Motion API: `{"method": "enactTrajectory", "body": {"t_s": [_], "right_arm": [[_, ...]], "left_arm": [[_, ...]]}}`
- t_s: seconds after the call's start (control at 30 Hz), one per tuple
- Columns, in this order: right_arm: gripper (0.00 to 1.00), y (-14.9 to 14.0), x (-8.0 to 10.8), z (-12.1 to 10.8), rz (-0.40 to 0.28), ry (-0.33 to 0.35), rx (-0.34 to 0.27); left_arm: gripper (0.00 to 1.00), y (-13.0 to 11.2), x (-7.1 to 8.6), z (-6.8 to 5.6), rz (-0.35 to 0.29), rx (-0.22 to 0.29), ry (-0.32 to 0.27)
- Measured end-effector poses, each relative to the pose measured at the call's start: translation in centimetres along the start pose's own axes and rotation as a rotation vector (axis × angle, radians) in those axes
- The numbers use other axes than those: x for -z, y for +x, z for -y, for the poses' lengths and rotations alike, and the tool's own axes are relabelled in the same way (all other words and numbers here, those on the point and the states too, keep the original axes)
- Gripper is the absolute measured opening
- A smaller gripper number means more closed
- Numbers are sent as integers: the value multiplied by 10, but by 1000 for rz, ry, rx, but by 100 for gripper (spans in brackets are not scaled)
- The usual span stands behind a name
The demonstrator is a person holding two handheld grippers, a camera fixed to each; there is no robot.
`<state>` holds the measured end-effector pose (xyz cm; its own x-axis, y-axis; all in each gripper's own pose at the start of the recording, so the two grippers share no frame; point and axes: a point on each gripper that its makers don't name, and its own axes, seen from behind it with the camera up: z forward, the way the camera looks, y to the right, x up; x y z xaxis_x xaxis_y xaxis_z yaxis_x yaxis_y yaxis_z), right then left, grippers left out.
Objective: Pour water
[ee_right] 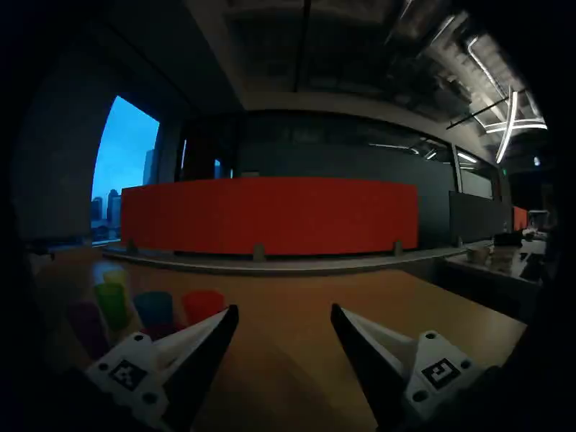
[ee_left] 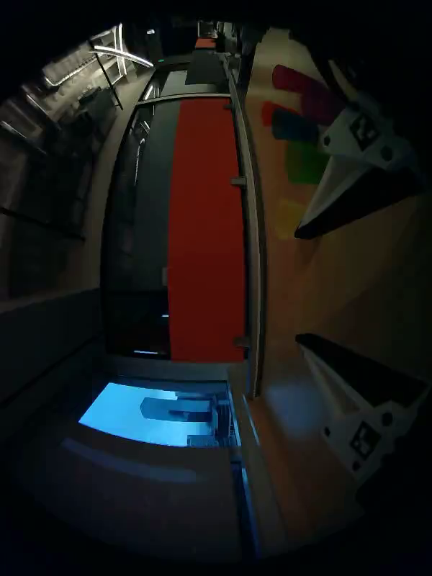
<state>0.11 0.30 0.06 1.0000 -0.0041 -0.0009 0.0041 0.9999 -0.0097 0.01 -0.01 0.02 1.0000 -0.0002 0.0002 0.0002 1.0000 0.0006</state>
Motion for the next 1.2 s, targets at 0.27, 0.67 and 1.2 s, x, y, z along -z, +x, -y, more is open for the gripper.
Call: {"method": "enactTrajectory", "body": {"t_s": [0.27,0.67,1.2], "right_arm": [[100,13,0,-5,-7,4,25],[100,66,-5,-4,-2,22,5],[99,142,-15,18,43,84,4]], "left_arm": [[98,4,-5,-3,7,10,-5],[98,52,-15,-21,21,16,-89],[98,151,-27,-29,18,62,-174]]}}
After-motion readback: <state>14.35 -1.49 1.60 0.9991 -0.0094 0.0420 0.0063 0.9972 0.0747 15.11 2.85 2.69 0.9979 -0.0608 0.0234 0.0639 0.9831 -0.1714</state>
